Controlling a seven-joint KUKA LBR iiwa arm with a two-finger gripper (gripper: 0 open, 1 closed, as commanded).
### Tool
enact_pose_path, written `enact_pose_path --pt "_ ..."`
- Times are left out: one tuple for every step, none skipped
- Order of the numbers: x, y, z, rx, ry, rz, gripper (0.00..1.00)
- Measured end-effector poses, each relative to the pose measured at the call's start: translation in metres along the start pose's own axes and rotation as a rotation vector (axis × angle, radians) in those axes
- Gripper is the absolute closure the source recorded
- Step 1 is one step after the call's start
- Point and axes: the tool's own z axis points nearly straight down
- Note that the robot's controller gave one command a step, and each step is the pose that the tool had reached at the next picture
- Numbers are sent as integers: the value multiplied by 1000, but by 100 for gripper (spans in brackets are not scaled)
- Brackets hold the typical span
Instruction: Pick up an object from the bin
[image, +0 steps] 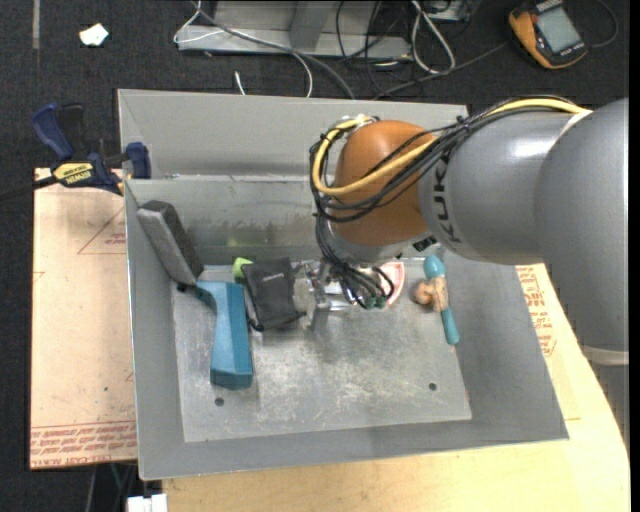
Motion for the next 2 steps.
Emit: enact_pose_path --pt "6 -8 -44 0 10 -4 100" --pt "3 2 -88 -4 8 -277 100"
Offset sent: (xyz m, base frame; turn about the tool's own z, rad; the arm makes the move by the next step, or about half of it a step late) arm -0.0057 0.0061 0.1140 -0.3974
